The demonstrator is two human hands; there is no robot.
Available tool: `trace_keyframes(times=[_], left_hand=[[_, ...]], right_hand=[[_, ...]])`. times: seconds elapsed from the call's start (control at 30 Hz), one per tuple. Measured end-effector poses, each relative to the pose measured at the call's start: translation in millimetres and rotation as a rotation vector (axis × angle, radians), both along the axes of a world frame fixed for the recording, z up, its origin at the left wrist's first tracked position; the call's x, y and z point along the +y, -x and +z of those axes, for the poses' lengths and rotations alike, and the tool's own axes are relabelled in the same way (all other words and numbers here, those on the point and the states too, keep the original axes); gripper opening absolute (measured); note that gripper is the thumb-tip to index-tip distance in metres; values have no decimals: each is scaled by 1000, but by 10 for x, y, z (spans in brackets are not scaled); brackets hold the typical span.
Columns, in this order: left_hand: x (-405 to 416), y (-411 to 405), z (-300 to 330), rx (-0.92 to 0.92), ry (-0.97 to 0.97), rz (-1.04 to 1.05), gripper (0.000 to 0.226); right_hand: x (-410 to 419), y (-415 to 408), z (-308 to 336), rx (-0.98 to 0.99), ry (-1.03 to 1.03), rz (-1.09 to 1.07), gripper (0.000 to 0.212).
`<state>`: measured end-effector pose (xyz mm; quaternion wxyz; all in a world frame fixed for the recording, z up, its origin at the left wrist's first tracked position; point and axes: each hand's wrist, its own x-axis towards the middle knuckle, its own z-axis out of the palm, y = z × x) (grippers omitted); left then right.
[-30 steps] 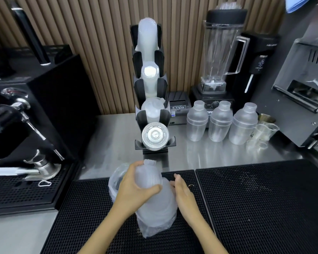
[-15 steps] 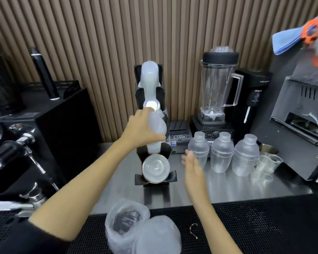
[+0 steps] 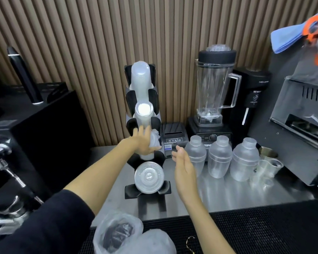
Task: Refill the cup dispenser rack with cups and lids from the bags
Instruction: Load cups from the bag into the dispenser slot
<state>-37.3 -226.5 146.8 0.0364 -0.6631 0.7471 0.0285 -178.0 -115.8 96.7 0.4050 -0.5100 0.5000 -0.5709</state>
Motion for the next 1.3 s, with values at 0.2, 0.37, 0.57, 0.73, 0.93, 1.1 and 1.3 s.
trace_keyframes(times=[0.2,0.37,0.57,0.73,0.93,1.1,1.3], left_hand=[[-71,-6,64,-16,-138,-47,86],[-174,47,-138,-124,-91,-63,81],[-50,34,-42,-111,-4,-91,84],[857,49,-71,227,572,-166,39],[2157,101,-779,549,6,-108,20],[2272,160,-1340,247,-252,4,78],[2172,288,-1624,185,-288,60,89]], right_hand=[[-62,-87,52,82,81,76,41],[-182,-207,92,159,127,89,41],[-45,-143,108,172,87,110,46],[321,250,-245,99,-8,43,34],[648,386,-938,201,-271,131,17],[789,220,-1267,455,-415,312,33],[745,93,-1396,578,-427,293,21]])
